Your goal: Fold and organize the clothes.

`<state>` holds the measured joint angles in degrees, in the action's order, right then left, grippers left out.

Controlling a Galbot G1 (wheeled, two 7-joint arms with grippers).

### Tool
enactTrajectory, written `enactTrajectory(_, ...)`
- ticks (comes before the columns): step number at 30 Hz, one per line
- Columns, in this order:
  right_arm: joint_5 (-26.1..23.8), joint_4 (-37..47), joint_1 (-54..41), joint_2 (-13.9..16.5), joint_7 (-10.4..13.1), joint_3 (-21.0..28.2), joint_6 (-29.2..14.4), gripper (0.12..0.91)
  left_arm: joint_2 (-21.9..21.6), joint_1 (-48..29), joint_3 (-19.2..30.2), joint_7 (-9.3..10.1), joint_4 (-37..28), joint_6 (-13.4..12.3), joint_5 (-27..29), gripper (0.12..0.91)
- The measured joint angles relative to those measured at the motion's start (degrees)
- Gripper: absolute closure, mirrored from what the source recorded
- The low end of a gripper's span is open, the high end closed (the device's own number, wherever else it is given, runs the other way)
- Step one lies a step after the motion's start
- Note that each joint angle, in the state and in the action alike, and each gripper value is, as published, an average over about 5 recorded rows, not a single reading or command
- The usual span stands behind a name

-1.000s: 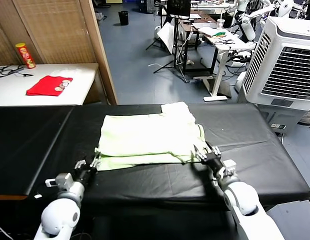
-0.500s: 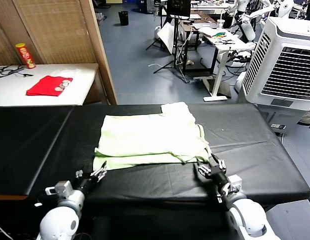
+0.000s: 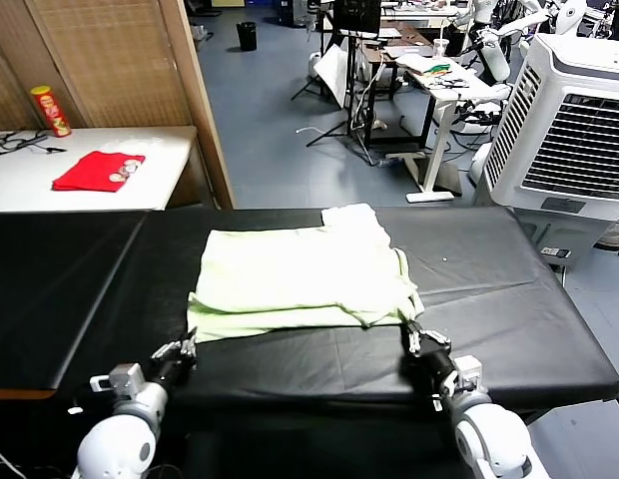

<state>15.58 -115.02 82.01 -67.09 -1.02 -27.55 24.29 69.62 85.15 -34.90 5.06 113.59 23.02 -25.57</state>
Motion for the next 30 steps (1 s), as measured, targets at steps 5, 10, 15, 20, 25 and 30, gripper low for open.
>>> enactTrajectory(5,-0.3,-4.0,4.6,0.0,0.3,-1.3,2.0,0.904,-3.1,3.7,-0.8,0.42,3.2,0.5,0.6,0.903)
enactTrajectory(10,-0.6,-7.5,9.3,-0.4,0.7,-2.2,3.1,0.904,-4.8,8.8,-1.9,0.55,7.2,1.0,1.2,0.903)
enactTrajectory(15,-0.5,-10.2,12.8,-0.8,0.8,-2.5,3.9,0.881,-5.4,14.3,-3.1,0.85,10.6,1.9,1.3,0.903)
enactTrajectory(20,1.1,-12.8,14.6,-0.4,0.9,-3.7,5.0,0.665,-5.1,18.0,-3.7,2.43,13.5,3.4,0.9,0.843)
enactTrajectory(25,4.7,-16.0,13.2,0.6,1.3,-5.2,6.6,0.384,-5.2,18.5,-4.2,5.11,16.4,6.9,-1.1,0.593)
enactTrajectory(30,6.1,-14.6,6.4,1.7,1.3,-4.7,3.2,0.24,-6.5,15.2,-4.8,6.21,18.7,7.6,-5.5,0.322)
